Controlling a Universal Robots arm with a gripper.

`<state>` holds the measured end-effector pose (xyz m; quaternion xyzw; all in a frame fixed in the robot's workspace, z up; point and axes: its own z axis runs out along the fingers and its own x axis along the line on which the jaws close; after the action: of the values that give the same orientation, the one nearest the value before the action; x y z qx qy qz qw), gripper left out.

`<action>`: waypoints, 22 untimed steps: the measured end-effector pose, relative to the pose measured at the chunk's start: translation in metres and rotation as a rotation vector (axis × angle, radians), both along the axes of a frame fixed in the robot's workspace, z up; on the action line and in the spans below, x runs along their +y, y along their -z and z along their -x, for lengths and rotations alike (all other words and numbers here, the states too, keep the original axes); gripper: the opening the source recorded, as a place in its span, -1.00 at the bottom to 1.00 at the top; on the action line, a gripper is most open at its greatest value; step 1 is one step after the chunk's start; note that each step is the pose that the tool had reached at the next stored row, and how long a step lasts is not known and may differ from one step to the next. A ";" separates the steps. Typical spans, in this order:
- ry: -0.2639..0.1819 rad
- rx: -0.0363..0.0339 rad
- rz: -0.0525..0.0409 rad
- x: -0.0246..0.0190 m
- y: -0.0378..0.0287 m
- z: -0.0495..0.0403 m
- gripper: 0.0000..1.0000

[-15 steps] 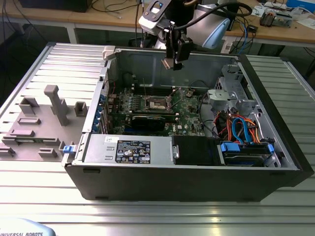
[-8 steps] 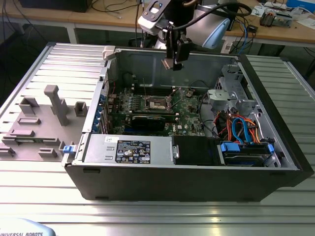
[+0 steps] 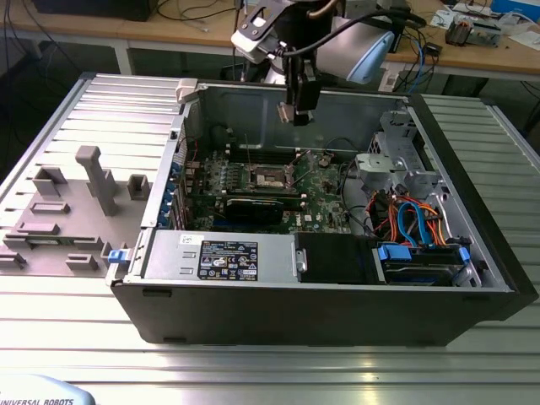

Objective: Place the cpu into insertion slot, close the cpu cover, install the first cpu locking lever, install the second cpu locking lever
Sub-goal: 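Place the cpu into insertion slot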

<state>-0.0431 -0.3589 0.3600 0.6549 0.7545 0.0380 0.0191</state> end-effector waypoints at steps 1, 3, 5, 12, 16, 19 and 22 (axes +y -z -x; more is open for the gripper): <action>0.010 0.0000 -0.0001 0.0000 0.0006 0.0006 0.08; 0.015 0.0000 0.0000 -0.0001 0.0016 0.0057 0.08; 0.023 -0.0001 -0.0005 0.0001 0.0033 0.0113 0.08; 0.104 0.0000 -0.0002 0.0001 0.0123 0.0125 0.08; 0.120 0.0000 0.0000 0.0003 0.0157 0.0157 0.08; 0.120 0.0000 -0.0002 0.0003 0.0160 0.0158 0.08; 0.120 0.0000 -0.0001 0.0003 0.0161 0.0158 0.08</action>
<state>-0.0589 -0.3586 0.3439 0.6991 0.7138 0.0368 0.0214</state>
